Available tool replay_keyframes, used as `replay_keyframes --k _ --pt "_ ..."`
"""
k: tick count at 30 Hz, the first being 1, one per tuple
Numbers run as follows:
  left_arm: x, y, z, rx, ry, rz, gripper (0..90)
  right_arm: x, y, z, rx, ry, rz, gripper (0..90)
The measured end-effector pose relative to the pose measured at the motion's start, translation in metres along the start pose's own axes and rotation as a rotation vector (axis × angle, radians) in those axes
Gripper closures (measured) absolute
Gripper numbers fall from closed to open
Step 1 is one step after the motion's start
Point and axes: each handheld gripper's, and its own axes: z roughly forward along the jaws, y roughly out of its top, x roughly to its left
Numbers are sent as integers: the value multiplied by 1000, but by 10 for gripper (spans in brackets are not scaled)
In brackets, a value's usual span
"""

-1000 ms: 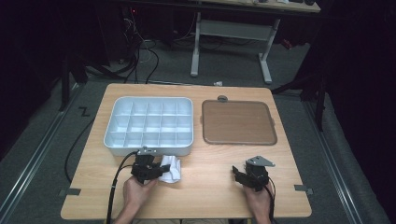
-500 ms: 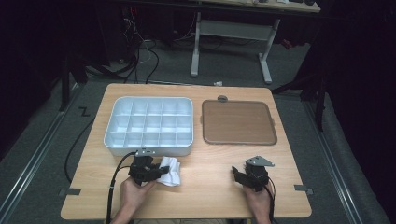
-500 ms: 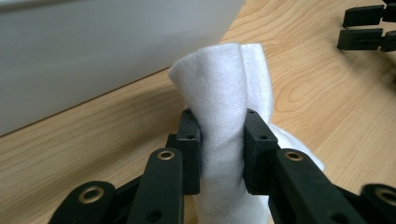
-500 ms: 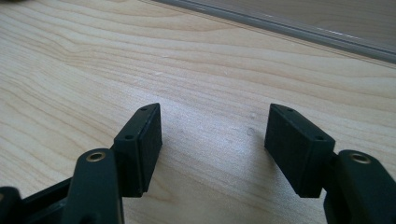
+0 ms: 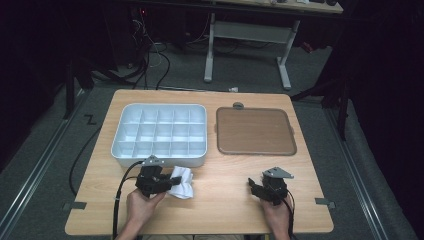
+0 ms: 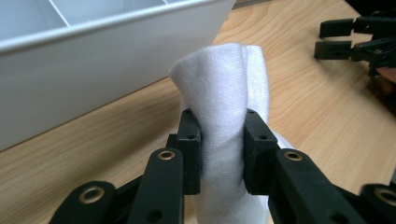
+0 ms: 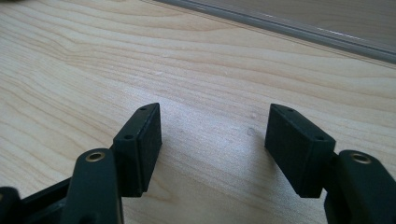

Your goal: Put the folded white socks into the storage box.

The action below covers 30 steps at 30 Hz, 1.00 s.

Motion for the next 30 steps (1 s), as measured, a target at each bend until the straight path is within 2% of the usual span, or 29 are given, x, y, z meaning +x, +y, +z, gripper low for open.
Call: replay_keyframes --k 4,8,12,16,27,30 --pt "1 3 -5 -2 -1 1 729 0 0 0 0 0 1 367" --pt "2 6 -10 -17 -10 -23 729 0 0 0 0 0 1 367" --pt "-1 8 -14 -21 1 6 729 0 0 0 0 0 1 367" --pt "-5 12 -18 -14 -7 25 728 0 0 0 0 2 1 365" --pt "-10 26 -24 -12 -30 -12 728 0 0 0 1 5 1 359" --pt "-13 28 -25 -7 -13 17 729 0 0 0 1 5 1 359"
